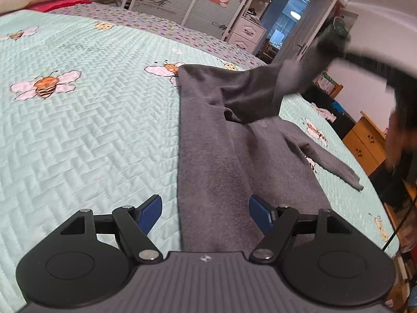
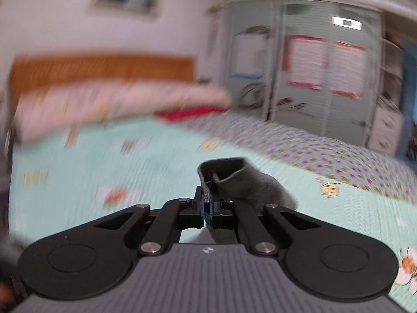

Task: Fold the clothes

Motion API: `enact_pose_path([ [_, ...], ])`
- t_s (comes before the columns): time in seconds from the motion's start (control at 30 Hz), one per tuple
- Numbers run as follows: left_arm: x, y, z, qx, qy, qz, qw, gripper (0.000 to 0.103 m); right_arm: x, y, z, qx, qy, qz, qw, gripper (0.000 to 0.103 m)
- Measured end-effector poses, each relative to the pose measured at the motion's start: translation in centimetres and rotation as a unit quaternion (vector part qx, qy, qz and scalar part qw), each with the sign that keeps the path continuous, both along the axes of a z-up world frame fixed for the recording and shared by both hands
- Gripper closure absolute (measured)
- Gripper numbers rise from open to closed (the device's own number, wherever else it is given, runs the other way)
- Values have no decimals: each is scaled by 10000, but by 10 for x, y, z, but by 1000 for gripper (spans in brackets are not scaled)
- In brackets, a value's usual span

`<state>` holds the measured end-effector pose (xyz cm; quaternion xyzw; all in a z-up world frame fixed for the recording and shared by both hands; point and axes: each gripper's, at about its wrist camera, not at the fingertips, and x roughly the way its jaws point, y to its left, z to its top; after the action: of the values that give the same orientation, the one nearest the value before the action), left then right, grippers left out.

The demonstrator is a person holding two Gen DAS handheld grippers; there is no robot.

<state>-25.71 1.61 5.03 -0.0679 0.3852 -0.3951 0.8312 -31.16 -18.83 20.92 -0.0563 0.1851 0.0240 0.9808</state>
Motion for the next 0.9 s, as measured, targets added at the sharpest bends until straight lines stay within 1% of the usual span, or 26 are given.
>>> enact_pose_path([
  [0.03,2,3,1,-42,17,6,10000,27,-3,10,-12,-72,102,25,9999,101],
  [0.13,10,5,6,-136,44,29,9999,27,-13,13,-35,298,148,-265,9991,101],
  [0.2,22,-1,12,-266,106,-28,9996,28,-22,-1,-39,697,-44,-639,9955,101],
  [0.3,58,-28,25,-650,346,-239,9970,35,-29,-33,-41,1364,-255,-1059,9846,101],
  [0.33,70,-37,30,-778,425,-310,9956,42,-29,-45,-42,1592,-278,-1148,9802,101],
  [0.37,83,-48,34,-918,541,-386,9936,55,-31,-59,-43,1834,-303,-1221,9750,101],
  [0.4,100,-63,35,-1070,767,-466,9902,62,-32,-73,-44,2075,-329,-1293,9691,101],
  [0.43,118,-80,35,-1158,1006,-510,9869,72,-33,-85,-46,2310,-353,-1333,9631,101],
  [0.47,136,-97,33,-1202,1219,-519,9839,85,-37,-98,-49,2495,-400,-1394,9575,101],
  [0.5,153,-115,30,-1126,1355,-431,9834,89,-40,-108,-52,2650,-423,-1428,9527,101],
  [0.57,183,-149,20,-981,1598,-287,9818,91,-44,-127,-60,2908,-456,-1502,9438,101],
  [0.7,232,-206,-10,-862,2280,-321,9693,92,-40,-156,-75,3219,-487,-1587,9321,101],
  [0.77,247,-223,-23,-736,2420,-191,9673,92,-34,-165,-79,3315,-517,-1578,9287,101],
  [0.8,255,-231,-29,-678,2471,-122,9665,92,-34,-171,-81,3434,-559,-1536,9249,101],
  [0.83,262,-235,-34,-659,2487,-34,9663,92,-33,-174,-79,3436,-603,-1494,9252,101],
  [0.9,273,-237,-45,-774,2640,183,9612,92,-33,-179,-75,3426,-691,-1411,9262,101],
])
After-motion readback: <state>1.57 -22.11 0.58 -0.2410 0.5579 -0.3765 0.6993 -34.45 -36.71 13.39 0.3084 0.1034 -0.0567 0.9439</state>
